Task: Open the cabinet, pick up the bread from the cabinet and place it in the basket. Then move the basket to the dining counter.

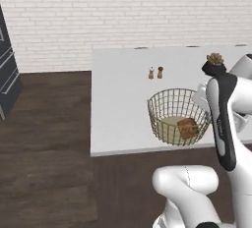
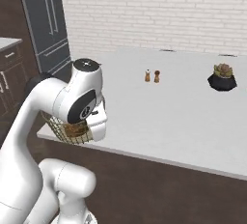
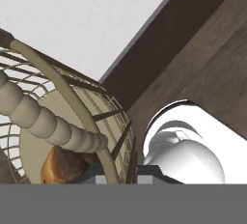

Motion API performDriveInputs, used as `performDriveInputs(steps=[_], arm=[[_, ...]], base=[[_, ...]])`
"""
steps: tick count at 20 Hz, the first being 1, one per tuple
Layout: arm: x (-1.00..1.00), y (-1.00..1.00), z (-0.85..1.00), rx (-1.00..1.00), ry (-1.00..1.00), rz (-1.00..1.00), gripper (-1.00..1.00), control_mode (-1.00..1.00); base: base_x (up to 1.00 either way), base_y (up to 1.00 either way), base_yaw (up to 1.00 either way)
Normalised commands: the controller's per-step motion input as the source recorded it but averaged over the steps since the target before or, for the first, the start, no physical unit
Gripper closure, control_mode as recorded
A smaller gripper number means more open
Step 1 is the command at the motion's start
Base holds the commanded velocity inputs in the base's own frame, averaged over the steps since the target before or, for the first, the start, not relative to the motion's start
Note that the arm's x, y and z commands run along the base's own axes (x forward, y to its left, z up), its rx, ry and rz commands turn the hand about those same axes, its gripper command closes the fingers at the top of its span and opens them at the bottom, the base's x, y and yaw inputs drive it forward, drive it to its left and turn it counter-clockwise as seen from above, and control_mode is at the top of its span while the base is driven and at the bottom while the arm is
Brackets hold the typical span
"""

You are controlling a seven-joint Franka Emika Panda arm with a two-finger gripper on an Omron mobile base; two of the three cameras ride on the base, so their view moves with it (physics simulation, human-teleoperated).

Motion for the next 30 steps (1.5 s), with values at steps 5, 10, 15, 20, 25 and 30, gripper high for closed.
performDriveInputs(steps=[5, 10, 15, 20, 25, 30], arm=[[0.0, 0.0, 0.0, 0.0, 0.0, 0.0, 1.0, 1.0], [0.0, 0.0, 0.0, 0.0, 0.0, 0.0, 1.0, 1.0], [0.21, 0.0, 0.0, 0.0, 0.0, 0.0, 1.0, -1.0], [0.83, 0.0, 0.0, 0.0, 0.0, 0.0, 1.0, -1.0], [0.93, -0.01, -0.19, 0.0, 0.0, 0.0, 1.0, -1.0], [0.81, -0.16, -0.59, 0.0, -0.04, 0.01, 1.0, -1.0]], base=[[0.53, 0.0, 0.07], [0.54, 0.0, 0.0], [0.26, 0.0, 0.0], [0.0, 0.0, 0.0], [0.0, 0.0, 0.0], [0.0, 0.0, 0.0]])
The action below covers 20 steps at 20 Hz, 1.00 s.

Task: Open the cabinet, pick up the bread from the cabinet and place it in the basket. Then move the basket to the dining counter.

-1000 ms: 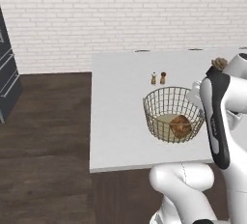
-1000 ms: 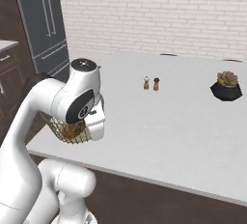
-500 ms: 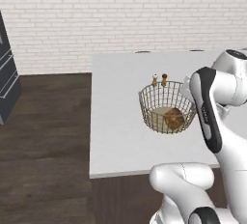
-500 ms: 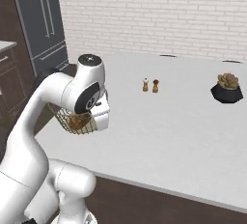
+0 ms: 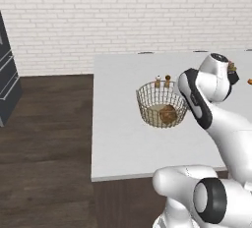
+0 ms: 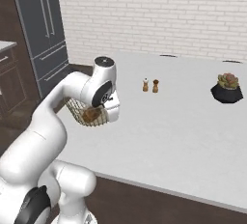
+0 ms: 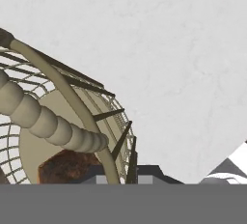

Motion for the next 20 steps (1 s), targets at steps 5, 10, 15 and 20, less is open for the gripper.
performDriveInputs(steps=[5, 10, 15, 20], arm=[[0.65, -0.19, -0.57, 0.0, -0.04, 0.01, 1.0, -1.0], [0.4, -0.16, -0.53, 0.0, 0.01, 0.01, 1.0, -1.0], [0.35, -0.18, -0.45, 0.0, 0.04, 0.0, 1.0, -1.0], [0.38, -0.23, -0.16, 0.04, 0.05, 0.0, 1.0, -1.0]], base=[[0.0, 0.0, 0.0], [0.0, 0.0, 0.0], [0.0, 0.0, 0.0], [0.0, 0.0, 0.0]])
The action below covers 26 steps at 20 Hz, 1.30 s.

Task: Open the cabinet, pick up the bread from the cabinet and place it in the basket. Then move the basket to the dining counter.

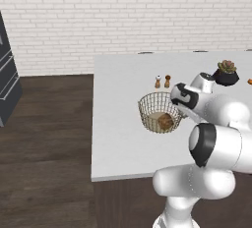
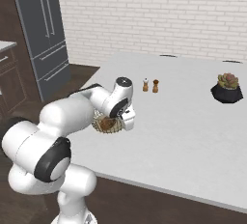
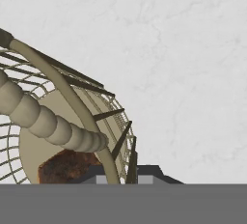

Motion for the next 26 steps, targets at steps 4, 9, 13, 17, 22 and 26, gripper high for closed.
performDriveInputs(steps=[4, 9, 13, 17, 22, 26], arm=[[0.18, -0.13, -0.11, 0.03, 0.04, 0.0, 1.0, -1.0], [0.11, -0.02, -0.11, 0.0, 0.01, 0.0, -1.0, -1.0], [0.01, -0.01, -0.01, 0.0, 0.0, 0.0, -1.0, -1.0], [0.0, 0.0, 0.0, 0.0, 0.01, 0.0, -1.0, -1.0], [-0.05, 0.0, 0.14, -0.01, 0.03, 0.0, -1.0, -1.0], [-0.34, 0.14, 0.75, -0.12, 0.09, 0.0, -1.0, -1.0]], base=[[0.0, 0.0, 0.0], [0.0, 0.0, 0.0], [0.0, 0.0, 0.0], [0.0, 0.0, 0.0], [0.0, 0.0, 0.0], [0.0, 0.0, 0.0]])
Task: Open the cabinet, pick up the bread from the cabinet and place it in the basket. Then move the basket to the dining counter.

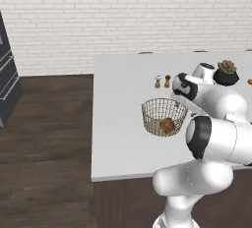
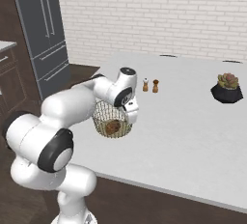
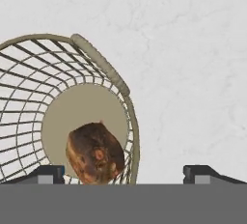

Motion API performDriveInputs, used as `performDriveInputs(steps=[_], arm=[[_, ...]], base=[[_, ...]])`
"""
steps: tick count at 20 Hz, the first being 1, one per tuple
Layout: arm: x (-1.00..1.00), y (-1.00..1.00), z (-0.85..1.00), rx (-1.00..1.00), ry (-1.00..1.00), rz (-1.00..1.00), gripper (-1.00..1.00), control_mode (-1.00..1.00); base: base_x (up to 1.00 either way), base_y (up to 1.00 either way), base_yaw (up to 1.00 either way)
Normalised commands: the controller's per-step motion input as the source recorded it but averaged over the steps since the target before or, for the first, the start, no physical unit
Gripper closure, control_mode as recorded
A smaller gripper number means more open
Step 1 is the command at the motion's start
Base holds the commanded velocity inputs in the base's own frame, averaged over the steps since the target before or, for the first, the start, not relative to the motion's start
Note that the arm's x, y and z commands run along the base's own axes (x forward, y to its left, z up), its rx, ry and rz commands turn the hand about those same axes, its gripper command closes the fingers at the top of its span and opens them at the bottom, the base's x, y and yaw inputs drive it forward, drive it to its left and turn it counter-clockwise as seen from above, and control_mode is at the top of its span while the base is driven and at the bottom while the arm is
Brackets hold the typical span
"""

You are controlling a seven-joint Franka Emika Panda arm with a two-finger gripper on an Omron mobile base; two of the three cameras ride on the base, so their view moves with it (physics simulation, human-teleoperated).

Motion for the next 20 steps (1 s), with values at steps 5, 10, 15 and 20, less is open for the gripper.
performDriveInputs(steps=[5, 10, 15, 20], arm=[[-0.4, 0.72, 0.98, -0.29, 0.03, 0.2, -1.0, -1.0], [-0.56, 1.0, 0.91, -0.41, 0.0, 0.44, -1.0, -1.0], [-0.76, 0.97, 0.63, -0.26, -0.04, 0.38, -1.0, -1.0], [-0.89, 0.75, 0.14, -0.15, -0.1, 0.29, -1.0, -1.0]], base=[[0.0, 0.0, 0.0], [0.0, 0.0, 0.0], [0.0, 0.0, 0.0], [0.0, 0.0, 0.0]])
